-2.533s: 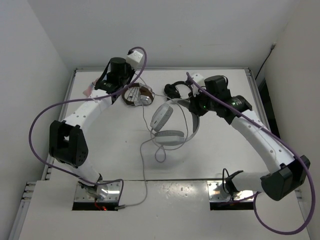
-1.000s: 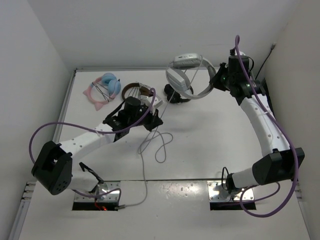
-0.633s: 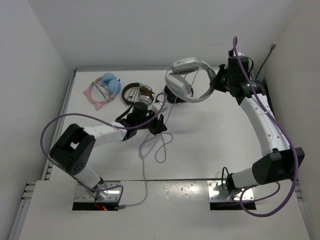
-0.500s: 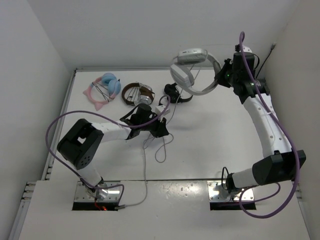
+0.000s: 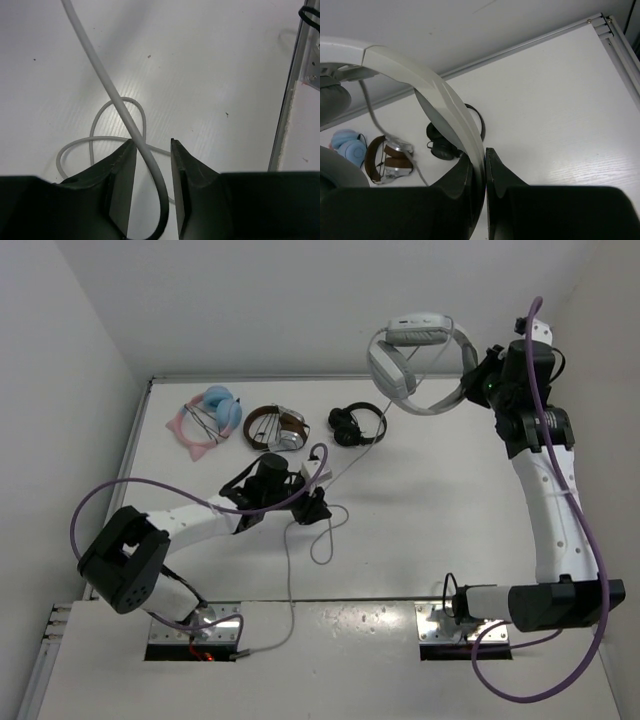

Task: Wrap the headphones

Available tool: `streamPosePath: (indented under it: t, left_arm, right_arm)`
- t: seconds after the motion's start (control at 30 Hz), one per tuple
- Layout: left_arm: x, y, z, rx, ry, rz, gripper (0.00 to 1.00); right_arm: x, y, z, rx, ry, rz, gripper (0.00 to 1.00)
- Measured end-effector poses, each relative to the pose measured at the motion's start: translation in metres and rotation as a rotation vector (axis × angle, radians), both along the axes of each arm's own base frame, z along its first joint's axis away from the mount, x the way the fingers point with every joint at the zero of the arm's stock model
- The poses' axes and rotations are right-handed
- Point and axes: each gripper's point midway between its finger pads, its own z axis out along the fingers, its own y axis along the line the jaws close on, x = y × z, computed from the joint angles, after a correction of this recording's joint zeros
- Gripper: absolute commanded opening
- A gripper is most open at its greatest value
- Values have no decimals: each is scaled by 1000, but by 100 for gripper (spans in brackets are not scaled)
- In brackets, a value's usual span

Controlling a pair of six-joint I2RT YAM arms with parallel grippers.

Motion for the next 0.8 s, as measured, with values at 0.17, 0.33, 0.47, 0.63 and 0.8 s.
streamPosePath:
  t: [0.17, 0.33, 0.47, 0.63, 0.8]
  left_arm:
    - [-13, -6, -2, 18, -25, -44, 39]
    - [2, 0, -7, 66, -69, 40, 60]
    - [20, 10, -12, 106, -91, 155, 68]
    - [42, 29, -16, 146, -88, 332, 62]
    - [39, 36, -20, 134, -36, 365, 47]
  right_arm:
    - [-4, -18, 5, 0, -11, -42, 0]
    - [-11, -44, 11, -2, -26, -113, 0]
    - [-19, -61, 19, -3, -47, -160, 0]
    - [-24, -68, 25, -4, -63, -180, 0]
    - [-25, -68, 23, -4, -60, -179, 0]
